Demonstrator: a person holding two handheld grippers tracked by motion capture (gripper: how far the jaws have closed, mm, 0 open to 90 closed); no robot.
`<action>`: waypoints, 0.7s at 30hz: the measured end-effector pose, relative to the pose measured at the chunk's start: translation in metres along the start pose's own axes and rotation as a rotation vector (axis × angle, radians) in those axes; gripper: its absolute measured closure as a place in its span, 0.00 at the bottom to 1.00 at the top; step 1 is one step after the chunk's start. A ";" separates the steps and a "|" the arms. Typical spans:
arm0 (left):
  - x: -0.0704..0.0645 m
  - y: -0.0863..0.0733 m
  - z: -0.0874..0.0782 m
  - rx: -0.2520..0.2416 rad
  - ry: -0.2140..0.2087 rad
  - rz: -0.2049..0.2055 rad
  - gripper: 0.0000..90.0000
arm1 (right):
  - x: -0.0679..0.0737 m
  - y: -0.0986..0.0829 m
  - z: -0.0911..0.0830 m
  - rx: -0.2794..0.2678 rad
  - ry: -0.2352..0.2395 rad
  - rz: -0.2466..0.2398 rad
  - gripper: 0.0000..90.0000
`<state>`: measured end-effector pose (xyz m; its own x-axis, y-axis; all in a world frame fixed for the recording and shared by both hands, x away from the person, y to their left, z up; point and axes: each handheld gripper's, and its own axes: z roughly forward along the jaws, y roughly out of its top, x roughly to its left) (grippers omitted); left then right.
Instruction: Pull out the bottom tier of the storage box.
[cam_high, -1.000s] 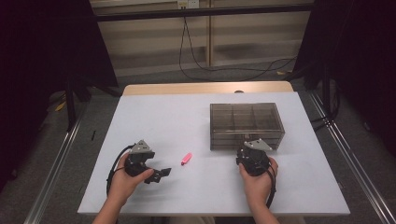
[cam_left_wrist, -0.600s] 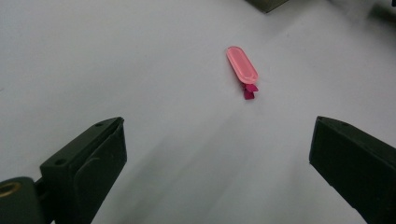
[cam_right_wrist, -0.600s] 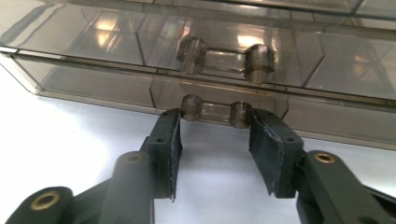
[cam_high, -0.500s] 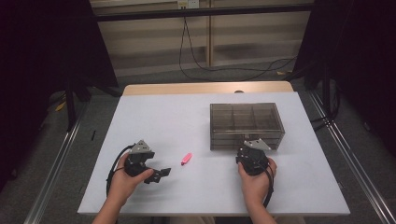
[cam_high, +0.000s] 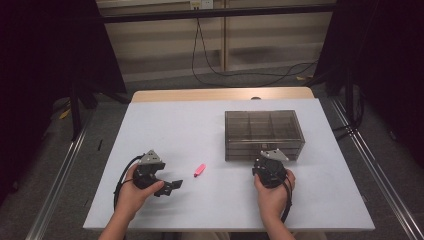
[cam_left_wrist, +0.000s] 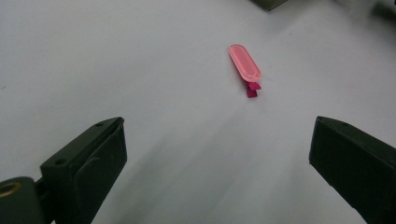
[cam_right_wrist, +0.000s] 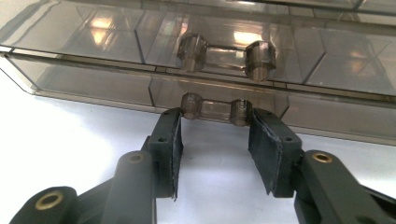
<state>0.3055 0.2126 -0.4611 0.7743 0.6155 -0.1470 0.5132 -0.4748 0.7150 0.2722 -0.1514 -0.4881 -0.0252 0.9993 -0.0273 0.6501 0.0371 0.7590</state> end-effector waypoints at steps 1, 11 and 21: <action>0.000 0.000 0.000 0.000 0.000 0.000 0.05 | 0.000 0.000 0.000 0.000 0.000 0.000 0.61; 0.000 0.000 0.000 -0.002 0.002 -0.001 0.05 | 0.000 -0.001 -0.001 0.000 0.000 -0.007 0.62; -0.001 0.000 0.001 -0.002 0.002 -0.002 0.05 | -0.001 -0.003 -0.003 -0.004 0.005 0.001 0.62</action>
<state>0.3053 0.2118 -0.4616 0.7729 0.6173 -0.1472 0.5137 -0.4724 0.7162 0.2677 -0.1522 -0.4880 -0.0290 0.9993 -0.0233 0.6471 0.0365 0.7616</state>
